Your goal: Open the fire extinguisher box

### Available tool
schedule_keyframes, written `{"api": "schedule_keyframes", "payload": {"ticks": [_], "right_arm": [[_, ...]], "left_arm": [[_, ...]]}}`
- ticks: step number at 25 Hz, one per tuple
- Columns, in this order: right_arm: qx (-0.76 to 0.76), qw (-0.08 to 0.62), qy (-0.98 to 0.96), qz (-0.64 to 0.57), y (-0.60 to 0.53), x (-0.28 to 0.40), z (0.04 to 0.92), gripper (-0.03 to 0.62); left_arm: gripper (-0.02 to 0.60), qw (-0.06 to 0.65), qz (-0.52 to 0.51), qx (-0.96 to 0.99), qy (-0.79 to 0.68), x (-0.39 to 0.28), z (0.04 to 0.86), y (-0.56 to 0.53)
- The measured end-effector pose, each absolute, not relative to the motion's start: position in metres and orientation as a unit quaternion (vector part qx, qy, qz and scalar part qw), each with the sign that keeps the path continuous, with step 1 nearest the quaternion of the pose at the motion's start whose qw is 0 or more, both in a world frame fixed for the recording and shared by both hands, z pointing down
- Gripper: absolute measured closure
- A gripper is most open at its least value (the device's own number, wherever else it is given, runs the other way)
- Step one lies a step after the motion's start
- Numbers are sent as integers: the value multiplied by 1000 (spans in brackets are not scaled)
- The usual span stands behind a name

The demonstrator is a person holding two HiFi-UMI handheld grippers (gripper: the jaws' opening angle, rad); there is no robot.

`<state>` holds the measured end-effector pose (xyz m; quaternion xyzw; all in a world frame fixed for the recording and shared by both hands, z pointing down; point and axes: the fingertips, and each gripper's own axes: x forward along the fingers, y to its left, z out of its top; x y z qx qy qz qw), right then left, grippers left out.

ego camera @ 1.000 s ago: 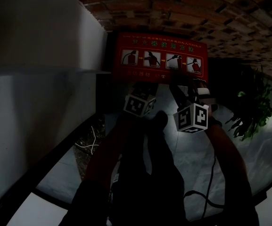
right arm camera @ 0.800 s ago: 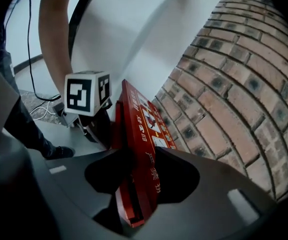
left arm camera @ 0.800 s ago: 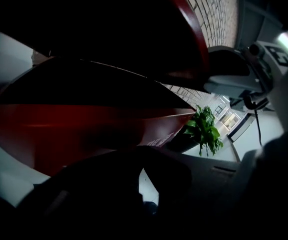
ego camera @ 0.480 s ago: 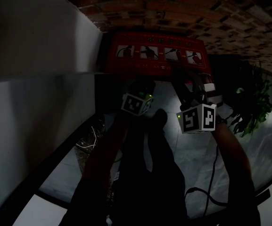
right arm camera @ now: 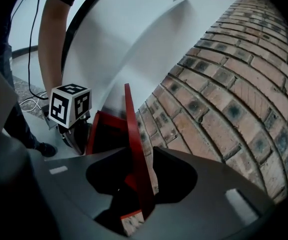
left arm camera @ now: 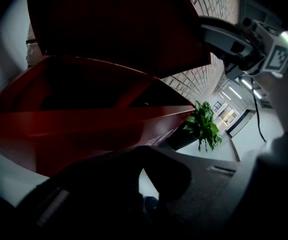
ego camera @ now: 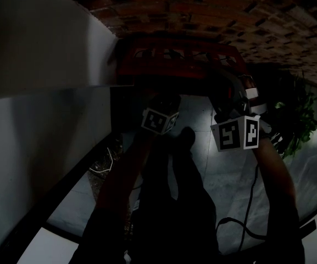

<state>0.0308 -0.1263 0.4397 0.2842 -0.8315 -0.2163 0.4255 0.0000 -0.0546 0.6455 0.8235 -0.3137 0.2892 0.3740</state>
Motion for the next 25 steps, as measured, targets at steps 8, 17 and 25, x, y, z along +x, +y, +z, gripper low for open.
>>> {"api": "schedule_keyframes", "payload": {"ticks": [8,17,25], "right_arm": [[298,416,-820,-255,-157,33,418,457],[306,410,-814,-274,-179,33,408,461],[309,403,-812,-287,-202,35,401,461]], "left_arm": [[583,434,293,803,-285,2,637,-54],[583,455,282,792,-292,1,633,-57],[583,463,286,789,-286,4,636,-56]]}}
